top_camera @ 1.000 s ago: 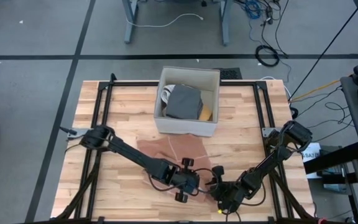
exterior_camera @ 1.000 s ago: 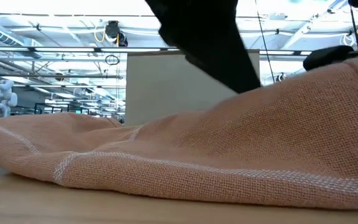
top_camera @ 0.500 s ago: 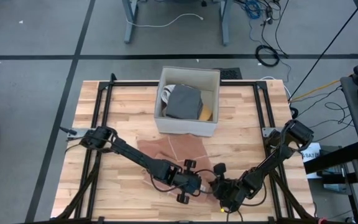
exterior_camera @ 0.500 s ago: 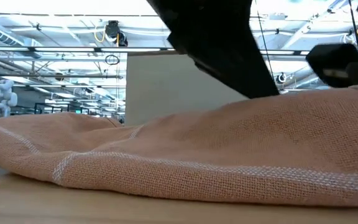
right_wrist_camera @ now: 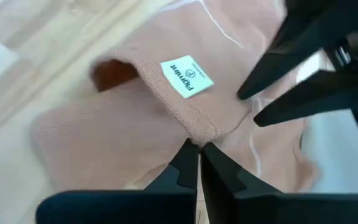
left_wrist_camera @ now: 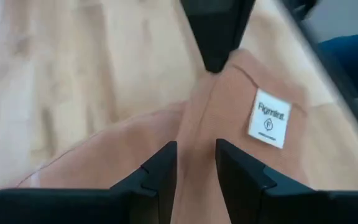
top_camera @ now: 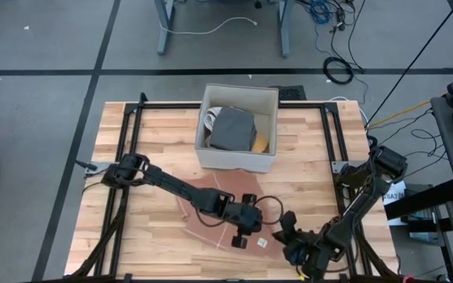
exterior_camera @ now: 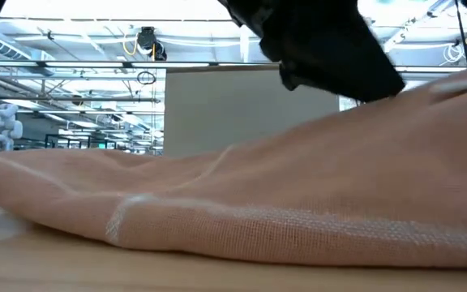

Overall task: Fold towel
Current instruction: Fold the brown towel with white checkered lines

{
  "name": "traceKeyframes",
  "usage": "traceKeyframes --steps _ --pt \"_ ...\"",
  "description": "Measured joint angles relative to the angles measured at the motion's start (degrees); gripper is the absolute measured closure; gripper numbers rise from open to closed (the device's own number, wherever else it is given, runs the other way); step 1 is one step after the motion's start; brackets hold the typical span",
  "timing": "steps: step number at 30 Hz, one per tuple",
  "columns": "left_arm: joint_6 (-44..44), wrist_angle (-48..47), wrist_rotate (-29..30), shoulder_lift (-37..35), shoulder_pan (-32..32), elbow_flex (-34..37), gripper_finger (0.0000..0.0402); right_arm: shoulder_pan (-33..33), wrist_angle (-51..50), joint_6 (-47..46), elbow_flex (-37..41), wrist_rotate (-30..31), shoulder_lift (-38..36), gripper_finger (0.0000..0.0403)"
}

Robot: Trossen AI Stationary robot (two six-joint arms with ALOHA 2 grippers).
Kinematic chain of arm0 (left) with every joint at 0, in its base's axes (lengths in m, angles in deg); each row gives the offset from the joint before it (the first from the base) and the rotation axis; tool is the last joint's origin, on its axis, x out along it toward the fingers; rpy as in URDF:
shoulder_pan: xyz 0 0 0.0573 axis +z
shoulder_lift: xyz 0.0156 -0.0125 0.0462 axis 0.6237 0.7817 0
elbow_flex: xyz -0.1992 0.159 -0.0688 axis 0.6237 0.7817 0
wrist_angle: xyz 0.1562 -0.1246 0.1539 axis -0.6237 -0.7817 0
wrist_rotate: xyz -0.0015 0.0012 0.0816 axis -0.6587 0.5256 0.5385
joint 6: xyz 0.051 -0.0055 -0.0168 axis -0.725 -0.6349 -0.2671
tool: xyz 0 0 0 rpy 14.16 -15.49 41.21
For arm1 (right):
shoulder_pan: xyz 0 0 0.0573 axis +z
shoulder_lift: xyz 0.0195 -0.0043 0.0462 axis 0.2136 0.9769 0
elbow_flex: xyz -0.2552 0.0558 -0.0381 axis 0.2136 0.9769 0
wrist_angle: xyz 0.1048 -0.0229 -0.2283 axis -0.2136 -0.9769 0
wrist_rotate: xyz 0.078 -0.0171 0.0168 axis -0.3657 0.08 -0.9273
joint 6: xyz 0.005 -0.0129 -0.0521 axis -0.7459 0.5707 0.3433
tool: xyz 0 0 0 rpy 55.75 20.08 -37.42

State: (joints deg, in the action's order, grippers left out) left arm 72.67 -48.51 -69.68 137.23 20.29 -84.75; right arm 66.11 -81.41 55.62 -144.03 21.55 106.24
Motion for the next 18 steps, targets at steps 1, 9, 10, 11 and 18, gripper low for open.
traceKeyframes --steps 1,9,10,11,18 --pt "0.0 0.4 -2.4 -0.2 0.4 0.0 0.0284 0.5 0.0 0.7 -0.2 -0.1 0.0 0.0403" --pt "0.2 4.4 -22.1 -0.2 5.0 0.0 0.0283 1.9 -0.8 4.6 -2.3 -0.6 0.0 0.0403" --pt "0.3 4.8 -25.1 -0.2 5.7 0.0 0.0282 1.8 -0.9 5.0 -2.5 -1.1 0.0 0.0403" --pt "0.7 5.7 -27.8 -0.2 6.3 0.0 0.0279 1.7 -0.9 5.4 -2.5 -1.7 0.0 0.0403" --pt "2.1 9.3 -33.1 -0.2 7.4 0.0 0.0237 0.6 -0.5 8.1 -2.5 -2.0 0.0 0.0403"
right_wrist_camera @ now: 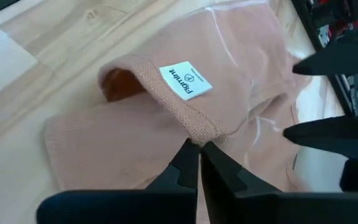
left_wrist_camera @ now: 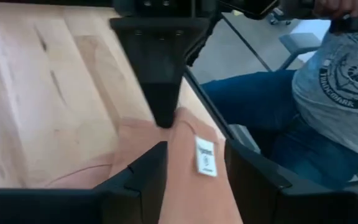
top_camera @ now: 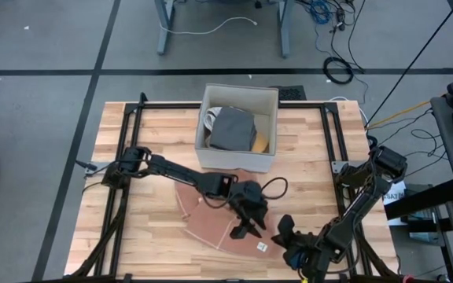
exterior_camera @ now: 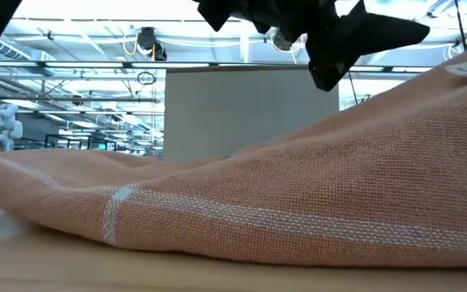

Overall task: Fold towel
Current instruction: Fold the brown towel with white checkered lines

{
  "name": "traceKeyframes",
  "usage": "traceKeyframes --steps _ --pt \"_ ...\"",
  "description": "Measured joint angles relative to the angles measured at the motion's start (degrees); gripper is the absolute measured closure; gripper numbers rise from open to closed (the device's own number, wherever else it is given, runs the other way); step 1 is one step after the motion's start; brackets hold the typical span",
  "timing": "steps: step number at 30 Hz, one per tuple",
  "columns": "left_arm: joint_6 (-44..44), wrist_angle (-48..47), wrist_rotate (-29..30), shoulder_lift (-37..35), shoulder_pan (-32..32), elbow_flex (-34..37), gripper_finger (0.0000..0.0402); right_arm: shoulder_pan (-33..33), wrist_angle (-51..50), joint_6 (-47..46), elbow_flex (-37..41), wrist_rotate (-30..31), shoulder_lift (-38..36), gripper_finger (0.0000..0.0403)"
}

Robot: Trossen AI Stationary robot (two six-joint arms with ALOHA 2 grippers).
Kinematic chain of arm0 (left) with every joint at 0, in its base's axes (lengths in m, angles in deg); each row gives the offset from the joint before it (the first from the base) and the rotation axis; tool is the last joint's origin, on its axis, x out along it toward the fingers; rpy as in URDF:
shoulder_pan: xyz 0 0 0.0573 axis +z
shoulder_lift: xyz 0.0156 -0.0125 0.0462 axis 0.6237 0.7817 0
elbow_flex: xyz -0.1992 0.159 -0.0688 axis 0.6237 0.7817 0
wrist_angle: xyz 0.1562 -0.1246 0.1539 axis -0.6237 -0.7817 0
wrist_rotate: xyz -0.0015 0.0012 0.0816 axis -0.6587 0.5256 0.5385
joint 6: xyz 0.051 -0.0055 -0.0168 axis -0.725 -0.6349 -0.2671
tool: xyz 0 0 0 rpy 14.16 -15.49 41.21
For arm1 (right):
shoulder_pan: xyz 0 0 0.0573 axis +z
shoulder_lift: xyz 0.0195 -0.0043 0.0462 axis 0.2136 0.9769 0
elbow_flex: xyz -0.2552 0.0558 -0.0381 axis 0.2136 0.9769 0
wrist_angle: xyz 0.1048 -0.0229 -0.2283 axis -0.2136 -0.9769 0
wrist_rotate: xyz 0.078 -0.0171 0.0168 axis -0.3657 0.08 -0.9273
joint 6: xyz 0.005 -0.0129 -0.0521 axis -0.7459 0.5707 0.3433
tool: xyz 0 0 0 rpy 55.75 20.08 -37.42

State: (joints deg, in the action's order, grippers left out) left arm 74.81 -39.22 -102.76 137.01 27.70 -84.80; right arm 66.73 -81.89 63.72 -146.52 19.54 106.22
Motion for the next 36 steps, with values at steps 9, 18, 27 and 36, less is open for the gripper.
traceKeyframes --steps 9,18,27,36 --pt "4.2 0.0 0.0 0.0 0.0 0.0 0.0185 -0.8 2.7 5.6 0.0 1.2 0.0 0.0403" --pt "8.9 1.8 -1.2 3.0 0.1 0.0 0.0179 -0.8 3.2 8.2 -2.0 4.0 0.0 0.0403" --pt "8.9 3.8 -5.8 3.1 -0.6 0.0 0.0197 -0.8 1.7 8.6 -2.8 3.6 0.0 0.0403" --pt "6.4 6.5 -5.6 3.1 -1.0 0.0 0.0319 -0.8 1.0 7.4 -2.8 3.3 0.0 0.0403"
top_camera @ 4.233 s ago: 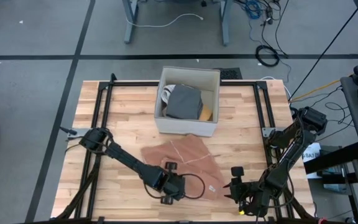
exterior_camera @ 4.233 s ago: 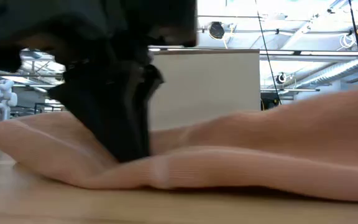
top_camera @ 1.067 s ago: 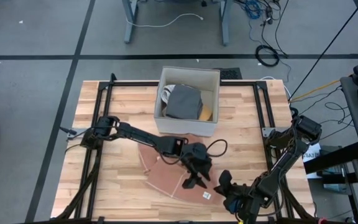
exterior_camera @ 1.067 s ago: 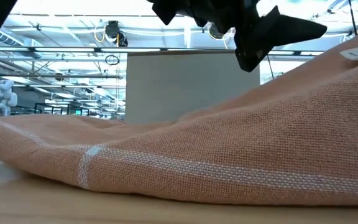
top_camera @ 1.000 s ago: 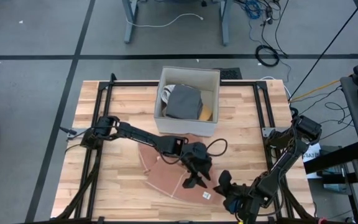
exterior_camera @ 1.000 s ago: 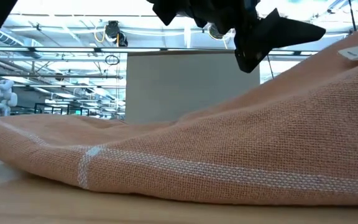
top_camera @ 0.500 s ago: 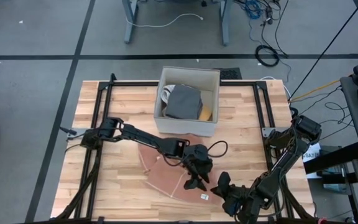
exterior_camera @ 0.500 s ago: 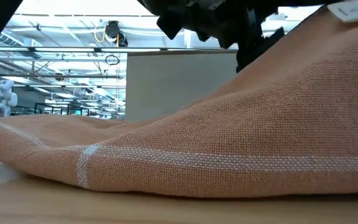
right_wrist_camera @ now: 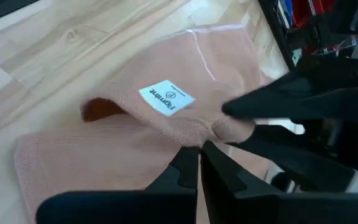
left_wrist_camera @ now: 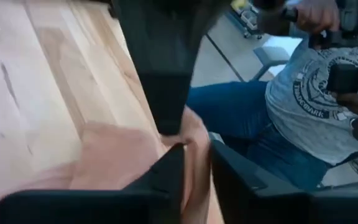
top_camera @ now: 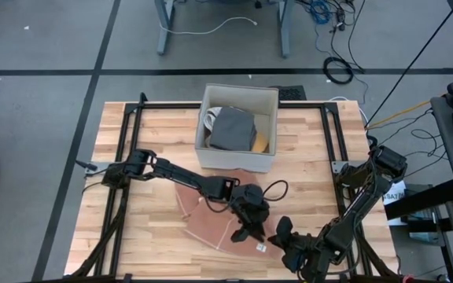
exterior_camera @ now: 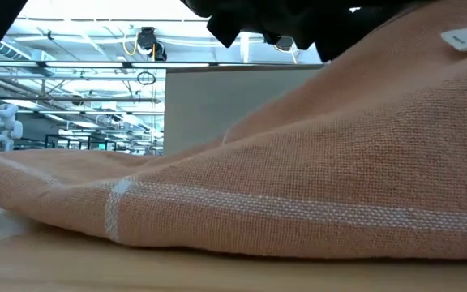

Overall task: Fold towel
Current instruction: Fold the brown towel with white checkered lines

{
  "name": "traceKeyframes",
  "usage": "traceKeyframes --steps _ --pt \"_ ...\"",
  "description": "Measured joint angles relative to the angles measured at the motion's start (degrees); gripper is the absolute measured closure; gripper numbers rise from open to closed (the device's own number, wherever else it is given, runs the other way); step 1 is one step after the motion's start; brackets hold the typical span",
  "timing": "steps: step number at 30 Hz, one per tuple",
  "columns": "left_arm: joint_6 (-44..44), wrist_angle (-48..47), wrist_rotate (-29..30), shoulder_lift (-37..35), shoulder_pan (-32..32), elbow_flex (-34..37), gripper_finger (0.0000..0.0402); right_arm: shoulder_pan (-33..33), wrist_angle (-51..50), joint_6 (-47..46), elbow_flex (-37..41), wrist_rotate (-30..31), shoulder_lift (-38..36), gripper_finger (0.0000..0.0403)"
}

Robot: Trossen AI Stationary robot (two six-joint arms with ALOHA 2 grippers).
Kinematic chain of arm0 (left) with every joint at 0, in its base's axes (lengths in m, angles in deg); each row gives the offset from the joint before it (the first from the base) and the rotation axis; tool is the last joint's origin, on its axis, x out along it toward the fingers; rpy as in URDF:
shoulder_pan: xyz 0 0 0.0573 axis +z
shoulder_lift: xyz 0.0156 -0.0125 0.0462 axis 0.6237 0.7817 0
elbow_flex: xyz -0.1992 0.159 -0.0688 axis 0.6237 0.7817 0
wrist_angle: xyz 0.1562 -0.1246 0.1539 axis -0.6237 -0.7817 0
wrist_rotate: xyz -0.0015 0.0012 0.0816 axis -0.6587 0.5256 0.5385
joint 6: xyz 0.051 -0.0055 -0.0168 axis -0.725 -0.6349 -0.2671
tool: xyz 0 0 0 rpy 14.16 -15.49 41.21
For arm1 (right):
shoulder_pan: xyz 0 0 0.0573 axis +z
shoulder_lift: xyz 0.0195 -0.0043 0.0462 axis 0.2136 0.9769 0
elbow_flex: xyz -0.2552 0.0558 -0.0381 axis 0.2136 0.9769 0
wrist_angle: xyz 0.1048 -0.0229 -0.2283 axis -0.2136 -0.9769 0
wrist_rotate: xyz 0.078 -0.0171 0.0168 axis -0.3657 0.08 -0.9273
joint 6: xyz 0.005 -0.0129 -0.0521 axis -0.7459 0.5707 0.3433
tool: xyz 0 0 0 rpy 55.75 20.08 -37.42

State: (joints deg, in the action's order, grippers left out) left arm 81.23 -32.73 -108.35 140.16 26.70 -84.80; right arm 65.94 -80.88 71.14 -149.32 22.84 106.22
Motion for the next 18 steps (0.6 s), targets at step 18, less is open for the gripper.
traceKeyframes --steps 18 --pt "-5.1 1.7 1.9 0.0 -1.8 0.0 0.0399 0.6 -8.5 -22.4 0.0 -1.9 0.0 0.034"
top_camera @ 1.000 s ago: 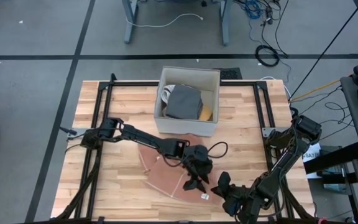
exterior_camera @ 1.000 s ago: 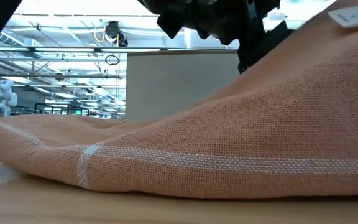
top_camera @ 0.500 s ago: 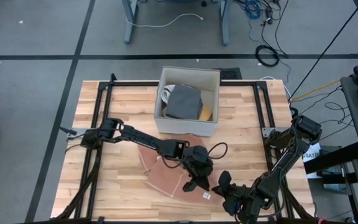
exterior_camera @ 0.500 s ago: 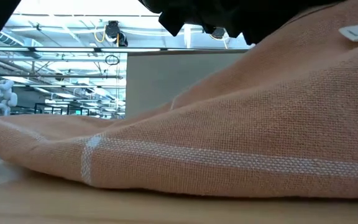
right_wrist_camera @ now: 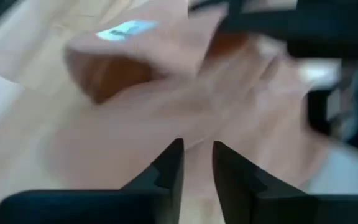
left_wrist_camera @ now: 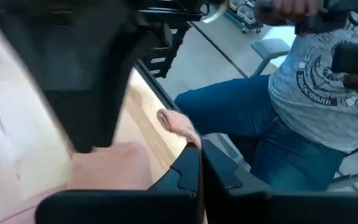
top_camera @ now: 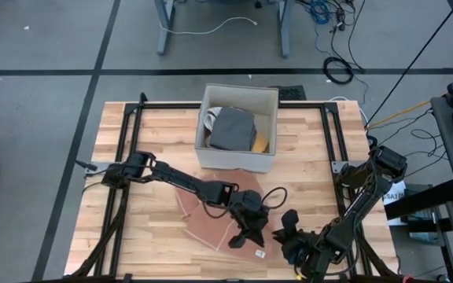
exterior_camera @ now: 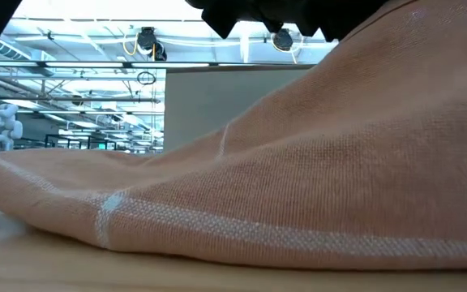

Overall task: Fold towel
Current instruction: Fold the brown towel with white checkered lines

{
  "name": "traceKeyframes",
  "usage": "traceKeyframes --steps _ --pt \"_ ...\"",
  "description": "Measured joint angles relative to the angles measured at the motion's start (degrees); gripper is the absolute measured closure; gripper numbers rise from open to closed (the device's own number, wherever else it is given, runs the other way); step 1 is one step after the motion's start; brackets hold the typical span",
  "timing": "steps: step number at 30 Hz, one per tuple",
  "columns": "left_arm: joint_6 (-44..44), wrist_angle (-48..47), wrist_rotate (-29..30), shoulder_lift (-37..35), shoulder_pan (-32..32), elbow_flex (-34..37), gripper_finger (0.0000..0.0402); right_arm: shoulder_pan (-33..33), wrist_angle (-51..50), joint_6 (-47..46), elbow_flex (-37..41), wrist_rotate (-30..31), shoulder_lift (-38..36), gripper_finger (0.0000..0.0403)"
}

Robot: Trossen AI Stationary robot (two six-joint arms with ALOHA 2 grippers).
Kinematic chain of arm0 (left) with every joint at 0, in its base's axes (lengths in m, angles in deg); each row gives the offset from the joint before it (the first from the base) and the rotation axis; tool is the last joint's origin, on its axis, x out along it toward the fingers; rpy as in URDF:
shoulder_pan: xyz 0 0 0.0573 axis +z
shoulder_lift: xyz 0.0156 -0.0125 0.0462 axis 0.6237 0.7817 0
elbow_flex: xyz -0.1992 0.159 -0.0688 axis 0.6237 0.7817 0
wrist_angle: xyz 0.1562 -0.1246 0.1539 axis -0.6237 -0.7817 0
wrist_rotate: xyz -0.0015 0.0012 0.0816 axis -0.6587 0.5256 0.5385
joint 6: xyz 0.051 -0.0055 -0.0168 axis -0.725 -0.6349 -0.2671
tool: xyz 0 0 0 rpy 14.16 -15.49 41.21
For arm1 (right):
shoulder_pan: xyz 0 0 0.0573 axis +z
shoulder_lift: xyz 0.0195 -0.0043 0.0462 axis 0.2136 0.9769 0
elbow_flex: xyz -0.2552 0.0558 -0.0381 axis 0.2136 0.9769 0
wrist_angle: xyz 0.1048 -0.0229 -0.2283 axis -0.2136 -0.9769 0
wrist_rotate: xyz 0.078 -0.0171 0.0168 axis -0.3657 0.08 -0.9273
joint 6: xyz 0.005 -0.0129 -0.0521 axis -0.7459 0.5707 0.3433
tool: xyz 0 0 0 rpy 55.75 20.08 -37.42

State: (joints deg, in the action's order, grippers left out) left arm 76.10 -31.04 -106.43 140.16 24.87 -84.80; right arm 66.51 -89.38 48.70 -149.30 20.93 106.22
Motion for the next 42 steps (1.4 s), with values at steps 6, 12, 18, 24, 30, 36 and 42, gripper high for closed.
traceKeyframes --steps 6,12,18,24,30,36,42 --pt "-5.0 -0.3 2.5 0.0 -1.5 0.0 0.04 -0.5 -1.2 -21.0 0.0 -9.3 0.0 0.03" --pt "-8.7 -0.3 2.8 0.0 -1.5 0.0 0.04 -0.4 -1.4 -36.8 0.0 -10.2 0.0 0.0274" --pt "-11.2 0.0 2.8 2.8 -2.0 0.0 0.04 -0.5 -1.3 -47.6 0.0 -9.8 2.5 0.0266" --pt "-12.3 1.1 2.8 6.0 -2.9 0.1 0.0401 -0.4 -1.4 -56.7 0.1 -12.0 6.3 0.0266" --pt "-14.5 3.5 3.0 6.1 -3.3 0.0 0.0401 -0.1 -1.7 -66.3 0.1 -12.0 8.9 0.0266" --pt "-16.8 4.0 3.3 6.1 -3.2 0.0 0.0401 0.8 -2.1 -71.4 0.1 -13.5 11.9 0.0266" --pt "-18.4 4.0 3.3 6.1 -3.2 0.0 0.0401 1.8 -3.5 -74.6 -0.1 -12.6 12.7 0.0266"
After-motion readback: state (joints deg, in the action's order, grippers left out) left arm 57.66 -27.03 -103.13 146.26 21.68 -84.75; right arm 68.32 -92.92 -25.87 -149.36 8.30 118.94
